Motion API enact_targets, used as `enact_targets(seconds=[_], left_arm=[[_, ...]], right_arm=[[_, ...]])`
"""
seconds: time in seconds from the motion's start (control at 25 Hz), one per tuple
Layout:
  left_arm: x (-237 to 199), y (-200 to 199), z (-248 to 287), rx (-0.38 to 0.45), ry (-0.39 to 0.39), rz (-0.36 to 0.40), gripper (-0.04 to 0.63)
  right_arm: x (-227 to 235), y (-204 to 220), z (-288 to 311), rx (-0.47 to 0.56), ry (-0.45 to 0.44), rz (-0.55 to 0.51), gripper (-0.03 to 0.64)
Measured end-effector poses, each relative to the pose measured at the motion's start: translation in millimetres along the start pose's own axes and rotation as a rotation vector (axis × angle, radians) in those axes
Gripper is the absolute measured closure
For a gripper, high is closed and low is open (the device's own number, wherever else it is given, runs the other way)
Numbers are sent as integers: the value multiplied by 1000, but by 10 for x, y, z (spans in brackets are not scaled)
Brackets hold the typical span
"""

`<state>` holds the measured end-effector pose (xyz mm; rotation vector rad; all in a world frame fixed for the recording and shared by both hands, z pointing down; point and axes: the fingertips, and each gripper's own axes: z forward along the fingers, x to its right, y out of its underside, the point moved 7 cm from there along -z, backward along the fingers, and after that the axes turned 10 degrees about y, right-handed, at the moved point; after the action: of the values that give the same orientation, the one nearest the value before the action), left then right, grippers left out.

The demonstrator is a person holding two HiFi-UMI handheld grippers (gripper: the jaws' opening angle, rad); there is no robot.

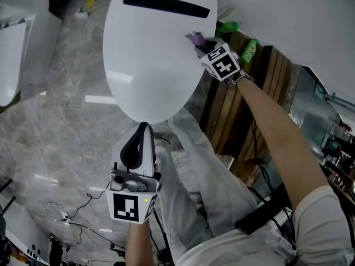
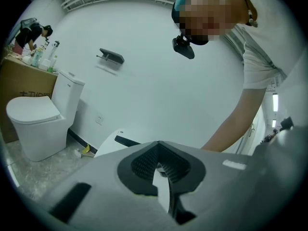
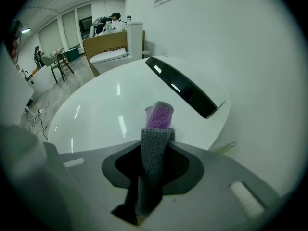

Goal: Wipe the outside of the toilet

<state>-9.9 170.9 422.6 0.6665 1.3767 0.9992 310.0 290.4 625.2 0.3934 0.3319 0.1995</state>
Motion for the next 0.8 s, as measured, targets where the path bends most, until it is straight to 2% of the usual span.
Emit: enact_targets(seconds=[0.44,0.6,0.8], left_arm=[[-30,28,-615,-16,54,22,591],[-111,39,-822,4,34,15,591],[-177,16,-1064,47,0,4,591]], right_arm=[[-1002,388,-331,-79,-13,-40,518],[-1377,457,-416,-100,-31,-6,518],[-1842,505,-516,-131,-63,-20,518]])
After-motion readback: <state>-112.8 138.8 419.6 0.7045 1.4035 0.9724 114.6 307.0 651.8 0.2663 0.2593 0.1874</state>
